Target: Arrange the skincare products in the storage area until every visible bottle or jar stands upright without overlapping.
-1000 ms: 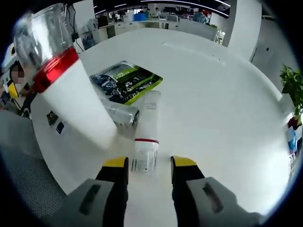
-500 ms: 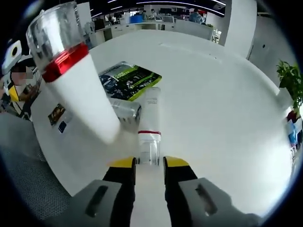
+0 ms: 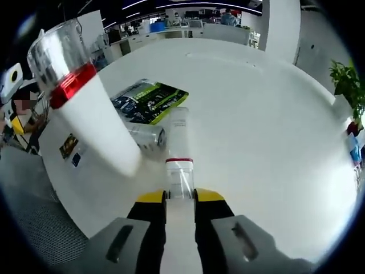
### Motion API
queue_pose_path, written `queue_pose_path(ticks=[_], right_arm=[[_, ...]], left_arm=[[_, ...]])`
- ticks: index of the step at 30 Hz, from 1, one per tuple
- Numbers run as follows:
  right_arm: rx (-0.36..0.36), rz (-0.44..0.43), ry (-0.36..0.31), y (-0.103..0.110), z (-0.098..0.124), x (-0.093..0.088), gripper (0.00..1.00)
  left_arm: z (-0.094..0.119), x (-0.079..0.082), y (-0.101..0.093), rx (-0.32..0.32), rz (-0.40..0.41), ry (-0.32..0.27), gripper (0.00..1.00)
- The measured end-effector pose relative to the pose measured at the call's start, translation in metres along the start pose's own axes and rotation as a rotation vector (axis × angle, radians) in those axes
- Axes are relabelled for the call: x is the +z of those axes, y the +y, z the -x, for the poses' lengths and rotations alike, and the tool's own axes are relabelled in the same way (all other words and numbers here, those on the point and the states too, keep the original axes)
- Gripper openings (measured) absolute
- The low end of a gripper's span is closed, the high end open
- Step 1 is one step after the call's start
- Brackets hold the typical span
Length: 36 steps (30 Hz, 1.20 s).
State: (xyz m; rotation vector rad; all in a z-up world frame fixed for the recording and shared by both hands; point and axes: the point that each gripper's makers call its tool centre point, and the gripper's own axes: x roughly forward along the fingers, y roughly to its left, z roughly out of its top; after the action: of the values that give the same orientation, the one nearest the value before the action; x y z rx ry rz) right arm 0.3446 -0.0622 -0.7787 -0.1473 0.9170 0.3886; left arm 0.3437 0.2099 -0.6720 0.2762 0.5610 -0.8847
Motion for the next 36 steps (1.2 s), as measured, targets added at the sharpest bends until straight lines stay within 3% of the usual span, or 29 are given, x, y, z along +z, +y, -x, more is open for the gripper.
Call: queue_pose_path(ticks=[11, 17, 31, 36], right_arm=[[0.025, -0.004, -0.030, 0.001, 0.020, -0.003, 0.16], [0.026, -0.022, -0.060, -0.001, 0.036, -0.002, 0.17], [0.023, 0.017, -0.064, 0.007, 0.068, -0.008, 0.16], [0.020, -0.013, -0.095, 0.006, 0.078, -0.009, 0.16]], left_arm=[[-0.003, 0.007, -0.007, -0.031, 0.000, -0.012, 0.97], [-0.006, 0.004, -0.012, -0.043, -0.025, 0.016, 0.97], [-0.003, 0.006, -0.012, -0.027, -0.043, 0.009, 0.97], [-0.001, 0.008, -0.012, -0.020, -0.052, 0.002, 0.97]])
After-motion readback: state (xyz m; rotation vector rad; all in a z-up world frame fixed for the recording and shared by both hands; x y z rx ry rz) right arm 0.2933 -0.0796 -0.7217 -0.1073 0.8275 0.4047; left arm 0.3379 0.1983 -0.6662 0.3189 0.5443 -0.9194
